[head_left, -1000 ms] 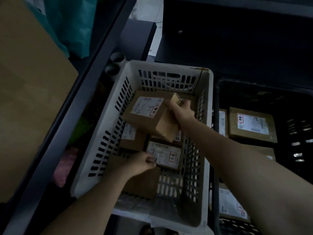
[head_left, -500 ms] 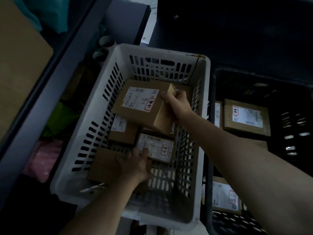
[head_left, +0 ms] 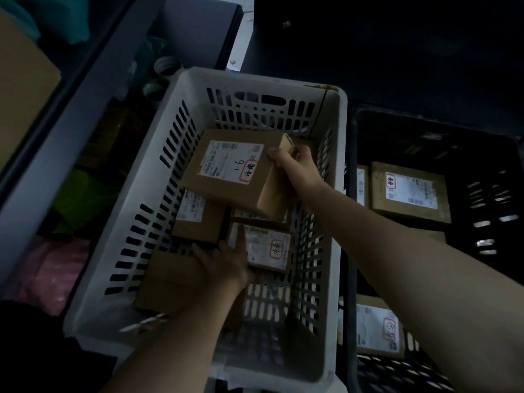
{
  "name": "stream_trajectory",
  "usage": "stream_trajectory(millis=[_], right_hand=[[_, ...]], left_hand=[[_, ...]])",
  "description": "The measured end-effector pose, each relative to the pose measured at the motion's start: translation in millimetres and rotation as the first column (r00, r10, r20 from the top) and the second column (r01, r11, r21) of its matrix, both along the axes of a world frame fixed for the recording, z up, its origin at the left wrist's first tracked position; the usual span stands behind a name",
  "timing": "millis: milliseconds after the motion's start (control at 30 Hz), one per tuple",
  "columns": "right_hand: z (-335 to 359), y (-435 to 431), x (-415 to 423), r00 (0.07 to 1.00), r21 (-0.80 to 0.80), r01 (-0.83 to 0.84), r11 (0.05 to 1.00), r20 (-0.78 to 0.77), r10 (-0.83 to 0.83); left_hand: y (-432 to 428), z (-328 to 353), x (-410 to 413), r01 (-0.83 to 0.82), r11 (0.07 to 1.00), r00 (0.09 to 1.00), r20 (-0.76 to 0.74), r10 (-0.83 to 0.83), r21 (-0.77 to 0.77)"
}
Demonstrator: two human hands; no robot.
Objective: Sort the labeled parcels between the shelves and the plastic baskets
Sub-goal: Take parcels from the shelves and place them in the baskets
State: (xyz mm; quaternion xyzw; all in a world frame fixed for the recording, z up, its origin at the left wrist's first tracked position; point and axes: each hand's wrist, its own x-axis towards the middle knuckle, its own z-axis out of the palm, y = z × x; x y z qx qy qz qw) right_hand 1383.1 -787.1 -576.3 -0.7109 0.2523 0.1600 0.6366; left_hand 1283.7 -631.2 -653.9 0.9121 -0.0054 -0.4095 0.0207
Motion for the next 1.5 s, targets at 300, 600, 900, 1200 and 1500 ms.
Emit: stream_trajectory(millis=[300,600,900,1200,1500], right_hand=[[-0.8,-10.6,3.6,0.999,0.009,0.0,1.0,0.043,-0.001],[6.5,-7.3,-0.7,0.999,-0.005,0.002,1.0,0.052,-0.002],[6.8,-3.2,-7.0,0.998,-0.04,0.023,0.999,0.063,-0.02],[29.6,0.0,-13.6,0.993,-0.246,-0.031,0.969,0.099,0.057],[56.6,16.4,-23.3,0.992,-0.258,0.054,0.965,0.128,-0.022]], left_hand=[[-4.3,-16.6,1.1,-0.079,0.966,0.992,0.08,0.102,-0.247],[13.1,-23.9,-3.2,-0.155,0.88,0.983,0.021,0.183,-0.448],[25.7,-6.4,-13.7,0.121,0.979,0.986,0.136,-0.099,-0.164],[29.6,1.6,-12.6,0.053,0.978,0.997,0.062,-0.041,-0.203],[74.8,42.3,4.9,-0.148,0.95,0.964,0.173,0.201,-0.276]])
